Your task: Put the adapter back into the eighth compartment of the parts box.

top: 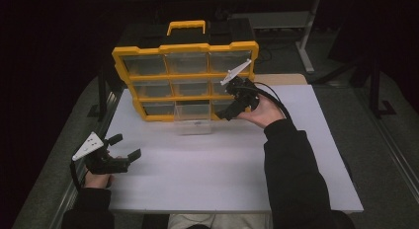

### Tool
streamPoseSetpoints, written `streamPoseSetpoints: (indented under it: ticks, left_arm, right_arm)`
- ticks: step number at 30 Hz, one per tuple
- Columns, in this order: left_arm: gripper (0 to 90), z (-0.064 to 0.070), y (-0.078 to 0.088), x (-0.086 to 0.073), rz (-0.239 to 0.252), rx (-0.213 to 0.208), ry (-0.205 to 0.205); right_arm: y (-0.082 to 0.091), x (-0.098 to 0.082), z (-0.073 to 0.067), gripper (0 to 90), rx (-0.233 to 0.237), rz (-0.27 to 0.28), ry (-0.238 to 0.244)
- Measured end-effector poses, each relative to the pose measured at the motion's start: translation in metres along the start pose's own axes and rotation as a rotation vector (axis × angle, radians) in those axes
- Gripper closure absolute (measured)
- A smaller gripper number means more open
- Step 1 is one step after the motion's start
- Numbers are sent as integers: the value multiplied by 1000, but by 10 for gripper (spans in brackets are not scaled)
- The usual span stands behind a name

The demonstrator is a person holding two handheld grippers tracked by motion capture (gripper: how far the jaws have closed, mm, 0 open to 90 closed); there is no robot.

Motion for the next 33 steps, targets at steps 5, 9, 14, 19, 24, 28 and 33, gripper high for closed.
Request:
streamPoseSetpoints:
  ticks: [5, 9, 14, 19, 24, 28, 33]
  left_arm:
    - [0, 0, 0, 0, 1, 0, 2]
    - [0, 0, 1, 0, 3, 1, 2]
    - [0, 0, 1, 0, 6, 3, 6]
    - [0, 0, 1, 0, 5, 4, 5]
    - [0, -1, 2, 0, 6, 6, 6]
    - [0, 0, 1, -1, 3, 5, 4]
    - [0, 0, 2, -1, 7, 6, 6]
  right_arm:
    - [3, -7, -2, 0, -13, -3, -6]
    - [8, -14, -2, 0, -22, 13, -14]
    - [13, -25, -2, 0, -34, 24, -30]
    - [19, -36, -4, 0, -49, 27, -45]
    - [23, -48, -8, 0, -55, 24, -60]
    - [24, -57, -12, 0, -58, 24, -69]
    - [27, -66, -16, 0, -63, 32, -79]
Point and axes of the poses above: each handheld gripper's, and its own axes: y roughly backward along the jaws, x roughly out of its top, z roughly to its right, the point moved 3 cm from there along -y, roughly forward along the jaws, and after that the axes turned 12 degrees about y, right-handed, at the moved point
